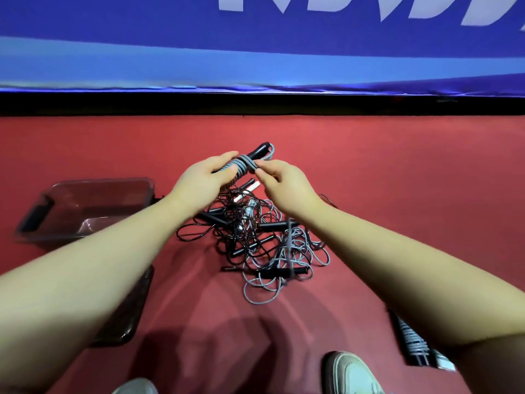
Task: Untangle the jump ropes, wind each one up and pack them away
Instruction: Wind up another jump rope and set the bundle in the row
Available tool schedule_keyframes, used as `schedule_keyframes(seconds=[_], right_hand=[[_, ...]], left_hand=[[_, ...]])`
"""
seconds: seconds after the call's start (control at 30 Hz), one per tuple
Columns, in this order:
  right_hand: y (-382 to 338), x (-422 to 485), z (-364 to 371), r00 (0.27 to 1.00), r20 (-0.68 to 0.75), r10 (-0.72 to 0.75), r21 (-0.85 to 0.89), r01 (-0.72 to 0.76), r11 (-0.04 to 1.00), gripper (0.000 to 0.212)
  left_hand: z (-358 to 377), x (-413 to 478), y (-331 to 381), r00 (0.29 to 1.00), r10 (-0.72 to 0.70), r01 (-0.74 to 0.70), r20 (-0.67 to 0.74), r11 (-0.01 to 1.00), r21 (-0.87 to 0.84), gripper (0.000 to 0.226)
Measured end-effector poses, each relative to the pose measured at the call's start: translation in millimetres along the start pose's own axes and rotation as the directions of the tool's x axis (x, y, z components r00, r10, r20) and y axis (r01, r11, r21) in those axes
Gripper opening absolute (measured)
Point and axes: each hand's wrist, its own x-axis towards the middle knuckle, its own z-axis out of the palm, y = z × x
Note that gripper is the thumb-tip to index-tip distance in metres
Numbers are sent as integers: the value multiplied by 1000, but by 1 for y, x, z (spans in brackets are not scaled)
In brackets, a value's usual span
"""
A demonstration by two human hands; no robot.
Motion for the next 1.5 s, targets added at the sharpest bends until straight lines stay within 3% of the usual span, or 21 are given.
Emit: schedule_keyframes(seconds=[0.13, 0.27, 0.43, 0.57, 0.67, 0.73, 0.87, 1.0, 1.27, 1.4, 1.5], right_hand=[[4, -3, 4, 998, -65, -23, 165, 33, 986, 31], [0, -7, 2, 996, -89, -18, 312, 45, 949, 29], [-6, -2, -7, 990, -126, -69, 311, 106, 944, 28], [-10, 0, -2, 978, -191, -81, 279, 133, 951, 28], [-13, 2, -5, 972, -189, -136, 226, 178, 958, 28], [-14, 4, -10, 977, -149, -150, 204, 179, 962, 28], [-14, 7, -21, 984, -96, -148, 210, 165, 963, 28], [-16, 10, -27, 985, -58, -161, 171, 169, 971, 27], [-12, 10, -9, 967, -158, -201, 58, 212, 976, 18], [-11, 9, -5, 986, -140, -89, 249, 122, 961, 16], [-6, 13, -9, 993, -53, -106, 312, 118, 943, 26]], left_hand=[[-1, -4, 8, 999, 52, -51, -2, 983, -175, 36], [-7, -2, 14, 991, 131, -134, -35, 984, -114, 39], [-8, -2, 24, 988, 139, -152, -72, 963, -223, 35], [-3, -4, 32, 993, 53, -92, -105, 907, -411, 28], [-3, -5, 33, 996, 27, -64, -88, 889, -453, 29], [-7, -3, 33, 996, 49, -73, -69, 908, -412, 31], [-16, 0, 36, 983, 175, -181, -54, 974, -140, 37], [-20, 1, 35, 962, 272, -272, 22, 961, 39, 42], [-13, -2, 31, 995, 99, -103, -29, 941, -323, 24], [-14, -1, 43, 999, 17, -32, -31, 806, -591, 20], [-13, -2, 50, 1000, -5, 13, 13, 699, -715, 20]])
